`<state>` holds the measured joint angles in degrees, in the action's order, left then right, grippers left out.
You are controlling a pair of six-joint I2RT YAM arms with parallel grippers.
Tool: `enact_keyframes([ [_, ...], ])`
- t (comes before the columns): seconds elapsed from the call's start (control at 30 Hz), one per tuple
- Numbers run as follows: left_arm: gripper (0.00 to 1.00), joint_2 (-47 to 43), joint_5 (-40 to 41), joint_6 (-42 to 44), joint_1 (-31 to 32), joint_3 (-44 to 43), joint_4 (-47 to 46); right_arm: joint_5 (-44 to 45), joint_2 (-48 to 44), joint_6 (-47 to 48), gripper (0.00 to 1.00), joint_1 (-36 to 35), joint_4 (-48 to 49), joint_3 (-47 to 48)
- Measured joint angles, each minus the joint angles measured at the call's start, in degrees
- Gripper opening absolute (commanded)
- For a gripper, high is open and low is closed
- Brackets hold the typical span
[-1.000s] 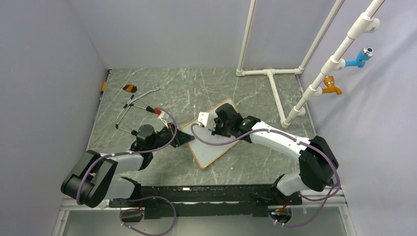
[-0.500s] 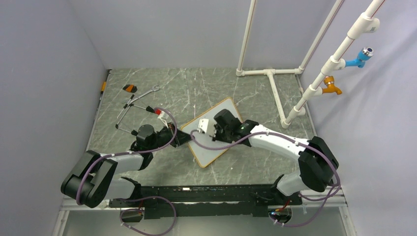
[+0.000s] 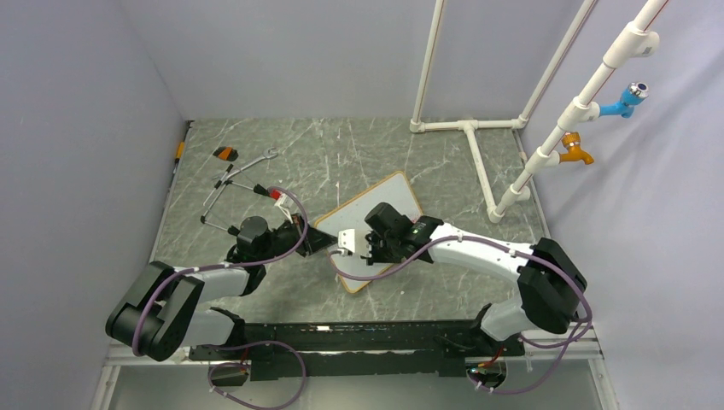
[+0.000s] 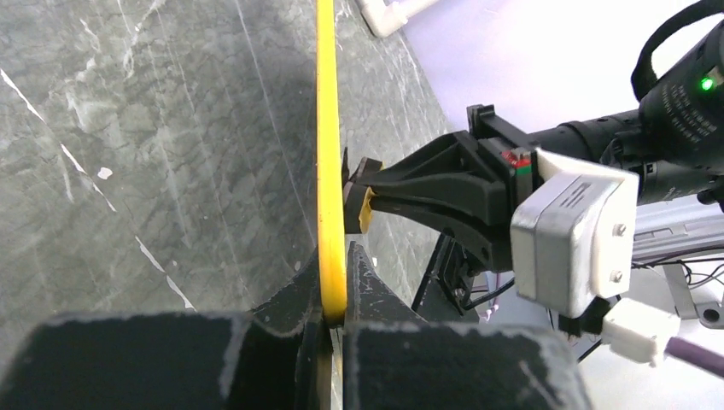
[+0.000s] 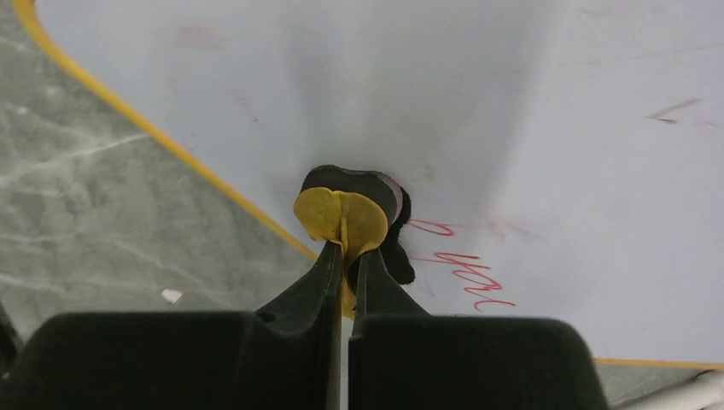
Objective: Erase the whiteboard
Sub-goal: Erase the whiteboard at the center of the board.
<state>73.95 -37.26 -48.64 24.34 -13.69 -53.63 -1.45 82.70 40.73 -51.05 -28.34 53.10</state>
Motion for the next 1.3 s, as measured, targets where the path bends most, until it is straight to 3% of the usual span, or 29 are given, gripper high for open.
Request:
enact_keyframes([
  [0.13,0.0,0.0,-0.37,0.02,0.02,0.0,-0.07,-0.28,0.02,-0.11,0.0,-0.68,-1.22,-0.46],
  [0.47,0.0,0.0,0.46,0.07,-0.04,0.0,-0.15,5.84,0.02,-5.77,0.0,7.72,3.76,0.52],
  [0.83,0.0,0.0,-0.61,0.0,0.02,0.0,-0.11,-1.36,-0.72,0.59,0.0,-1.88,-1.64,-2.91],
  [1.17,0.0,0.02,-0.11,-0.17,-0.09,0.0,-1.81,2.71,-0.42,-6.4,0.0,10.82,3.54,5.01],
  [1.3,0.0,0.02,-0.5,-0.17,-0.09,0.0,-1.51,2.21,-0.28,-4.66,0.0,10.78,4.0,5.01],
])
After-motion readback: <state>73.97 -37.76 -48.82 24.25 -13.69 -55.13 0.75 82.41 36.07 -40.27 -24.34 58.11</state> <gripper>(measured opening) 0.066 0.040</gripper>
